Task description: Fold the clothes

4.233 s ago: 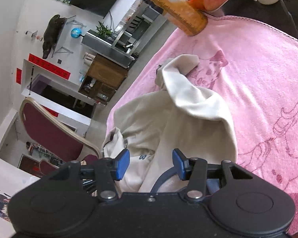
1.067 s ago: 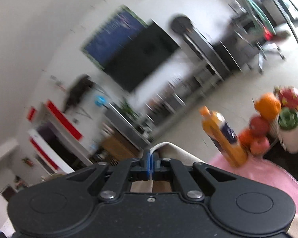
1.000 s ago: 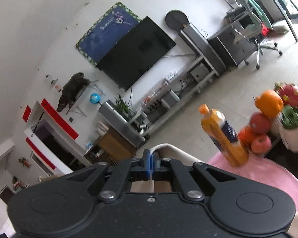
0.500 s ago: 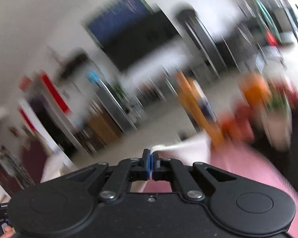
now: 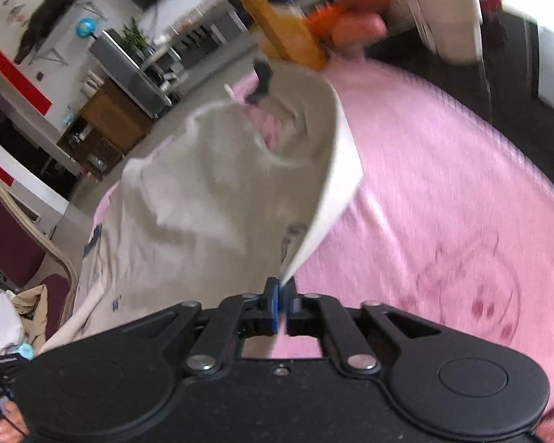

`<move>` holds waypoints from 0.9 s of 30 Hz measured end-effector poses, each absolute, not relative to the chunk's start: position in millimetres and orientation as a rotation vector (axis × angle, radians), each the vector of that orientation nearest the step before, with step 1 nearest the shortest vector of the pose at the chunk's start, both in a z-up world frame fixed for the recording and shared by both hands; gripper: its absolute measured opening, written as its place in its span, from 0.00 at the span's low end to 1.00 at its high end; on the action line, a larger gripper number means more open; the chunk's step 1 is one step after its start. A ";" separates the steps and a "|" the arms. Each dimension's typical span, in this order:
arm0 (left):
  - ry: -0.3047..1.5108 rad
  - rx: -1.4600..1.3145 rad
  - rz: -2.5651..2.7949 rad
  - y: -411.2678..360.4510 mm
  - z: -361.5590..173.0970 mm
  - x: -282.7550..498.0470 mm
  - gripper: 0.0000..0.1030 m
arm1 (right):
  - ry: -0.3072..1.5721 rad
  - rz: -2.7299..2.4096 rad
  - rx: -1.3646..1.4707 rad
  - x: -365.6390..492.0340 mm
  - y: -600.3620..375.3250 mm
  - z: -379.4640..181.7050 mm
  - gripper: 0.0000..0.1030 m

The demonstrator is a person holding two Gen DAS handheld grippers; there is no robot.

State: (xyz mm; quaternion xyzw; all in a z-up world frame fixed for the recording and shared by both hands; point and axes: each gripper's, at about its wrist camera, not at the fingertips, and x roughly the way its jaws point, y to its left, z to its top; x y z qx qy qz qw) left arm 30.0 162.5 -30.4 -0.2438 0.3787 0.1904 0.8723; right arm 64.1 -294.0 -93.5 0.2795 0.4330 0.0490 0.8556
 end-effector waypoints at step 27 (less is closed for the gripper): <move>0.953 -0.776 0.123 118.2 -94.7 28.7 0.30 | 0.964 0.153 1.073 65.6 -314.2 -157.0 0.48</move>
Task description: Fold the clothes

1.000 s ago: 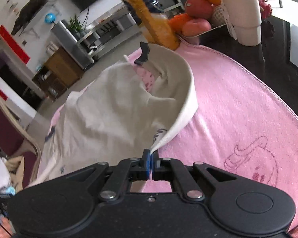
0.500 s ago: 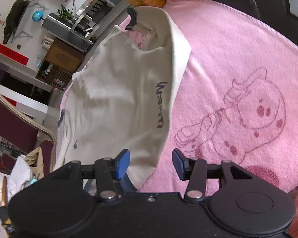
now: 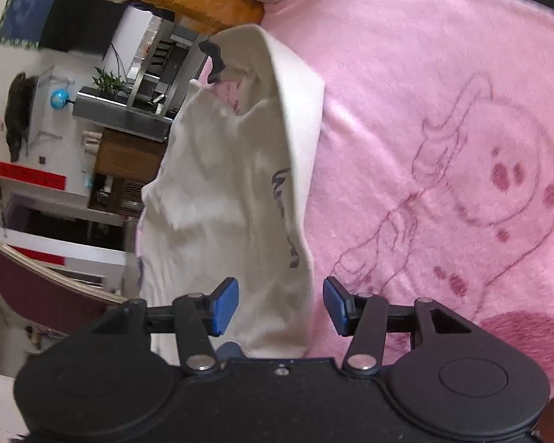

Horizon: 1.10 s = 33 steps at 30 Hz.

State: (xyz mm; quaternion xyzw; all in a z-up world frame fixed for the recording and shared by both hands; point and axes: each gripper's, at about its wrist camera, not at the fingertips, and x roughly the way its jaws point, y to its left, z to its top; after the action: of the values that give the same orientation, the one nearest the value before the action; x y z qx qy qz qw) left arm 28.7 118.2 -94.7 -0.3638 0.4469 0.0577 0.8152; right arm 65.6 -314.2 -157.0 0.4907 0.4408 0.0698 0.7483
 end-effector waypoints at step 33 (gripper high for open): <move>0.905 -0.834 0.137 123.1 -76.0 -8.6 0.00 | 0.928 0.254 0.936 39.3 -296.4 -120.8 0.02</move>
State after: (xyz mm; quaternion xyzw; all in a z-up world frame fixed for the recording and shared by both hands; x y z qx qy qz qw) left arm -8.6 123.1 -76.0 -0.3908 0.4240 0.0643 0.8145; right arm 39.3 -296.4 -120.8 0.4337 0.4300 0.1178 0.7830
